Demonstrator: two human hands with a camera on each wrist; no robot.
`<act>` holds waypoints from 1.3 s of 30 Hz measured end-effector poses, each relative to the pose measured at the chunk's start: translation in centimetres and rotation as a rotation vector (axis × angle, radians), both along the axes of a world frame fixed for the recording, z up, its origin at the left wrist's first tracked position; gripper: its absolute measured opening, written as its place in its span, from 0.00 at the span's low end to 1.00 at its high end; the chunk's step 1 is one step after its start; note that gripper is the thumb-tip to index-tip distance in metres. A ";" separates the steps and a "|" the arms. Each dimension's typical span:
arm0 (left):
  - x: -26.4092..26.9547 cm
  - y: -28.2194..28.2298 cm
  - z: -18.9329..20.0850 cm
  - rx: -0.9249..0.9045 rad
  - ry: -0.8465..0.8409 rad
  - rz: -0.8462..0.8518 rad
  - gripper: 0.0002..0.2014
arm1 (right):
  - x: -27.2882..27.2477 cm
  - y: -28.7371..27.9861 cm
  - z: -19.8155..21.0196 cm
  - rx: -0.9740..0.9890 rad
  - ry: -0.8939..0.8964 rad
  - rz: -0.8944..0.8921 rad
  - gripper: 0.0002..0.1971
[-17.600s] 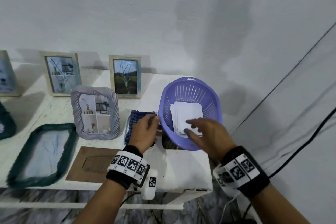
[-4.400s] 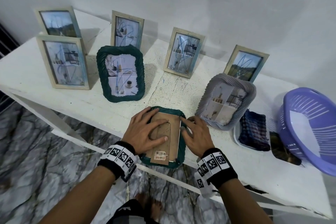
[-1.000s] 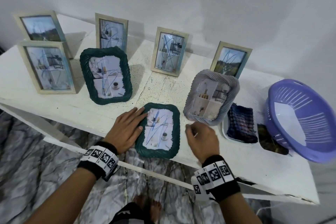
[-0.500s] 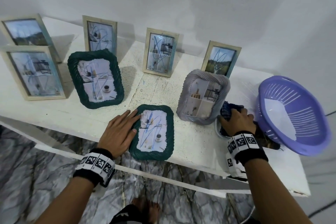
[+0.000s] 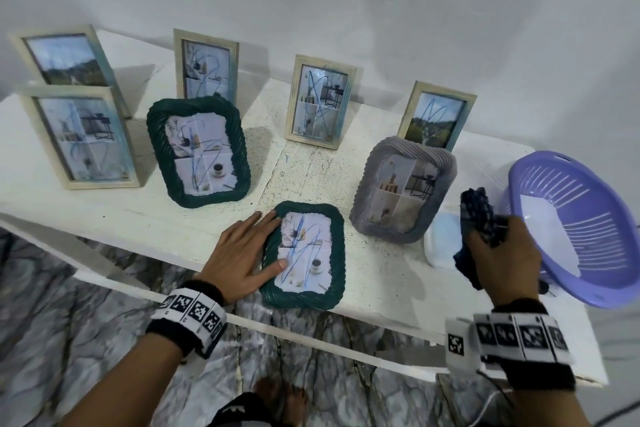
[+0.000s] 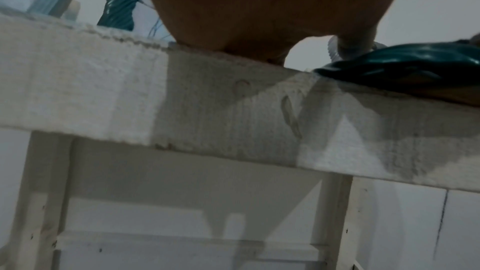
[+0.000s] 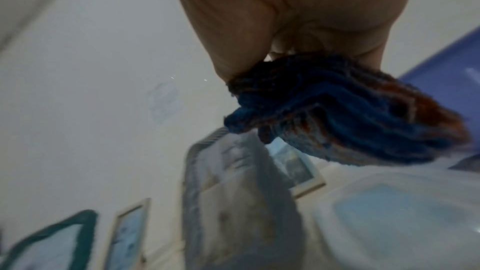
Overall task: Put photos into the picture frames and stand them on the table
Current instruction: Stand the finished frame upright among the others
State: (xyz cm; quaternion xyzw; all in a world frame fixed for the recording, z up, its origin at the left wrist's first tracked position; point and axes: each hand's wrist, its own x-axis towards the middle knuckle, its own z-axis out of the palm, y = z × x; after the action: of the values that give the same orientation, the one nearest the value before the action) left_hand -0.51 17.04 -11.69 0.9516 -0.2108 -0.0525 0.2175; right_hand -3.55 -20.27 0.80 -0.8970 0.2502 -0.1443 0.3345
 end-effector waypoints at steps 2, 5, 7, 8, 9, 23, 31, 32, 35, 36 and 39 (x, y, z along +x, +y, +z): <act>0.2 0.3 0.6 0.059 0.039 -0.030 0.47 | -1.9 3.5 1.2 0.166 -0.046 0.075 0.09; 0.8 0.7 1.4 0.161 0.088 -0.104 0.56 | -2.7 8.3 1.0 0.271 -0.028 0.260 0.07; 1.2 1.2 1.5 0.201 0.104 -0.156 0.60 | -1.6 11.1 -0.1 0.131 -0.015 0.428 0.07; 1.4 1.4 1.5 0.213 0.105 -0.178 0.61 | -0.9 12.2 -0.8 0.043 -0.024 0.515 0.07; 1.5 1.5 1.4 0.221 0.102 -0.193 0.61 | 0.0 13.3 -1.5 -0.062 -0.040 0.583 0.08; 2.5 2.5 0.6 0.293 0.074 -0.286 0.71 | 3.5 17.0 -8.6 -0.401 0.192 1.069 0.22; 2.6 2.4 0.6 0.261 0.070 -0.274 0.72 | 2.9 16.6 -6.9 -0.577 0.099 1.118 0.14; 2.6 2.4 0.6 0.263 0.067 -0.273 0.72 | 4.0 17.0 -6.9 -0.588 0.085 1.061 0.17; 2.6 2.4 0.7 0.253 0.070 -0.268 0.72 | 5.6 18.1 -6.8 -0.543 0.054 0.984 0.24; 2.6 2.5 0.8 0.250 0.074 -0.263 0.72 | 5.2 18.3 -6.6 -0.541 0.039 1.000 0.22; 2.6 2.4 0.7 0.237 0.080 -0.257 0.73 | 2.9 17.9 -6.8 -0.459 0.099 1.154 0.18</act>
State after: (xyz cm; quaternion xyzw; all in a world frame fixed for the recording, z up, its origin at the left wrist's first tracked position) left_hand 2.05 19.45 -10.95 0.9328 -0.3143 -0.1423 0.1038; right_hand -0.63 -2.39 -5.96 -0.9424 -0.2969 0.0515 0.1452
